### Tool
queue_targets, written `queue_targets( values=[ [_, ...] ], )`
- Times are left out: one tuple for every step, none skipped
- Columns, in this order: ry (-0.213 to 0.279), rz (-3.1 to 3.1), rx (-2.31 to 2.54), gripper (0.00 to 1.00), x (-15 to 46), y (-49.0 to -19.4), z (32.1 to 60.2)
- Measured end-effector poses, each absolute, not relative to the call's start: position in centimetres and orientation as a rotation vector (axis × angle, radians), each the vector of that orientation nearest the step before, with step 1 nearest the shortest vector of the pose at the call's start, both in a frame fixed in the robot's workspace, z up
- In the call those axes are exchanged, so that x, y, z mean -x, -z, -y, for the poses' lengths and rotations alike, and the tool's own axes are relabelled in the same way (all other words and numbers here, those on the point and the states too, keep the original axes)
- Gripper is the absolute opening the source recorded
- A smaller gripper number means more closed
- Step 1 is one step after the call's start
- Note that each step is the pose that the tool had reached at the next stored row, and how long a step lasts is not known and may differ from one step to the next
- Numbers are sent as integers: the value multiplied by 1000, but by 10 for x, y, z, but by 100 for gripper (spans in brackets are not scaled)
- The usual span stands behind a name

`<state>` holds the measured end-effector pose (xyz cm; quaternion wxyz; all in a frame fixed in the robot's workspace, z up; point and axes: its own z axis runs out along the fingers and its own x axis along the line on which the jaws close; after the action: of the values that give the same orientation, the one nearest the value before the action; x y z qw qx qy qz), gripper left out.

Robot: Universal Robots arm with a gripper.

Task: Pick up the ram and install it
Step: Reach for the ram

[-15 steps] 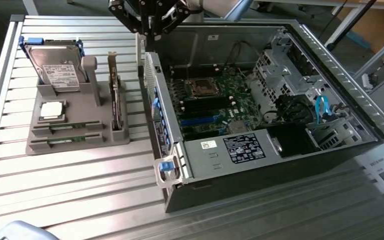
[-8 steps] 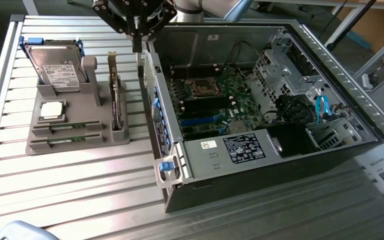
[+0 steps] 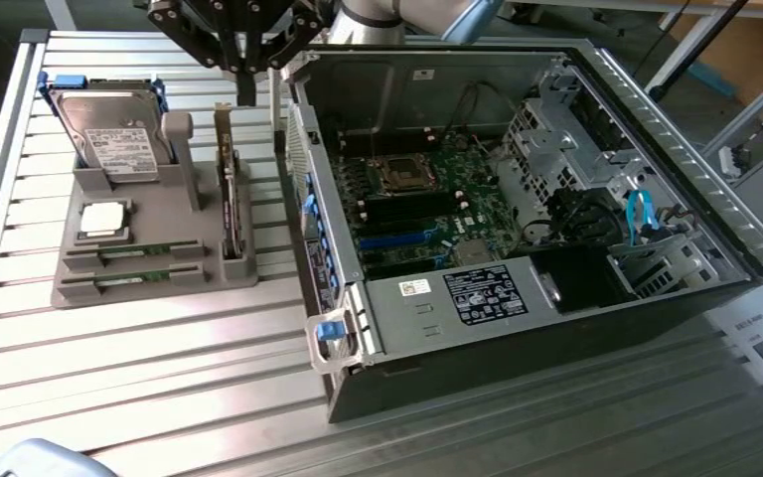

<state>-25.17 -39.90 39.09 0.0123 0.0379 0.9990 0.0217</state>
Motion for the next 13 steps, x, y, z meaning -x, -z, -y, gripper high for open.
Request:
queue_targets(
  values=[
    [-68,-3114,-118,10,254,-391,399],
    [-67,-3115,-118,10,257,-391,399],
    [-68,-3115,-118,10,259,-391,399],
    [-68,-3115,-118,10,262,-391,399],
    [-68,-3115,-118,10,265,-390,399],
    [-68,-3115,-118,10,268,-390,399],
    [-68,-3115,-118,10,271,-390,399],
    [-68,-3115,-118,10,274,-390,399],
    [-68,-3115,-118,10,277,-390,399],
    [-67,-3115,-118,10,279,-390,399],
    [-67,-3116,-118,10,282,-390,399],
    [-68,-3116,-118,10,285,-390,399],
    [-67,-3116,-118,10,288,-390,399]
  ],
)
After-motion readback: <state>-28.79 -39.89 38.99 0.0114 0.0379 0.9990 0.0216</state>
